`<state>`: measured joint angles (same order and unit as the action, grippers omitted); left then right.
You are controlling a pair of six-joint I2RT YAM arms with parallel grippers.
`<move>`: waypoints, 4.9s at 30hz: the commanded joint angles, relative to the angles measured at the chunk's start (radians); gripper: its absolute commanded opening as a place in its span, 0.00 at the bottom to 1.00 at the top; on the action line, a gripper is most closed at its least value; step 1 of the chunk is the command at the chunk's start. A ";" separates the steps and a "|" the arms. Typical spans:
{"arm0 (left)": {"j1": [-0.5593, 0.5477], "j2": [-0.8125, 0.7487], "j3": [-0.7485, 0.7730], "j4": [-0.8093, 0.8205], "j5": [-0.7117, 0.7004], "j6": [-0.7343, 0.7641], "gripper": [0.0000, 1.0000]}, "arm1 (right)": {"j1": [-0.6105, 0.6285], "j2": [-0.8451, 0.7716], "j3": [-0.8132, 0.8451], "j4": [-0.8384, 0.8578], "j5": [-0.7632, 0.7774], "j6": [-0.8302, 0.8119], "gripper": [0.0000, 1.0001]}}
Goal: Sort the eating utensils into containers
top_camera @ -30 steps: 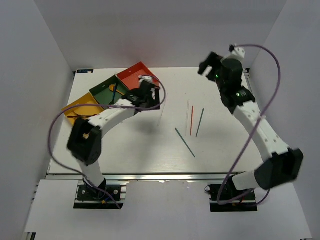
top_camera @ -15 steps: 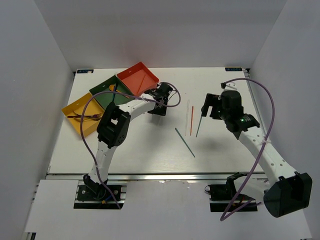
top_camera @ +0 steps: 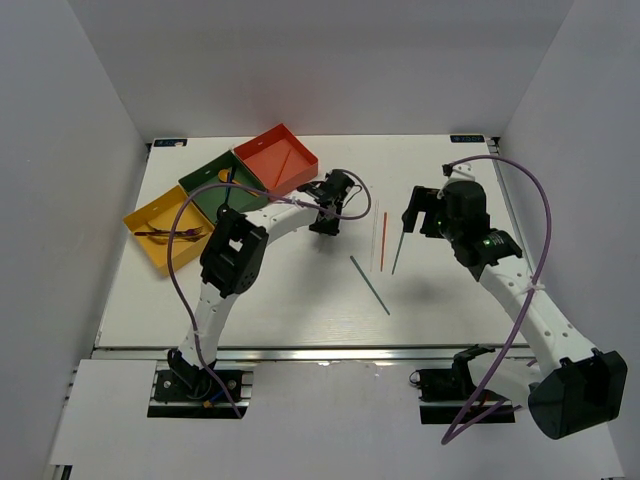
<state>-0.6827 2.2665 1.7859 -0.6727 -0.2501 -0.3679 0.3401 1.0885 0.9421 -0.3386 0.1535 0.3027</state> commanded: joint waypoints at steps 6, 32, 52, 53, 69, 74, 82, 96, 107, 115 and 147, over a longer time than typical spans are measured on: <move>-0.002 0.038 -0.138 -0.051 0.081 0.036 0.00 | -0.003 -0.053 0.004 0.043 -0.002 -0.024 0.89; 0.396 -0.056 0.312 0.246 0.072 0.128 0.00 | -0.016 -0.030 0.030 0.036 -0.019 -0.033 0.89; 0.437 0.041 0.346 0.269 0.249 0.297 0.58 | -0.018 0.011 0.067 0.032 -0.016 -0.043 0.89; 0.439 0.030 0.345 0.263 0.244 0.299 0.61 | -0.016 0.010 0.067 0.030 -0.015 -0.045 0.89; 0.088 -0.373 -0.006 0.052 -0.220 -0.256 0.98 | -0.021 -0.042 0.083 -0.094 0.190 0.002 0.89; -0.107 -0.438 -0.146 -0.028 -0.325 -0.600 0.98 | -0.036 -0.093 0.072 -0.166 0.225 0.004 0.89; -0.342 -0.365 -0.223 -0.036 -0.496 -0.848 0.98 | -0.059 -0.122 0.041 -0.211 0.176 -0.004 0.89; -0.367 -0.044 -0.051 -0.180 -0.381 -0.974 0.91 | -0.059 -0.194 0.004 -0.195 0.130 -0.033 0.89; -0.367 0.050 0.044 -0.293 -0.330 -0.962 0.48 | -0.059 -0.234 -0.002 -0.180 0.155 -0.040 0.89; -0.367 0.110 0.024 -0.369 -0.290 -0.957 0.25 | -0.059 -0.299 0.000 -0.174 0.158 -0.043 0.89; 0.142 -0.359 -0.076 0.347 -0.275 0.519 0.00 | -0.059 -0.269 0.015 -0.142 0.109 -0.043 0.89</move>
<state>-0.6266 1.8484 1.6402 -0.4263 -0.4973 -0.1139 0.2832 0.8165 0.9379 -0.5415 0.2806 0.2726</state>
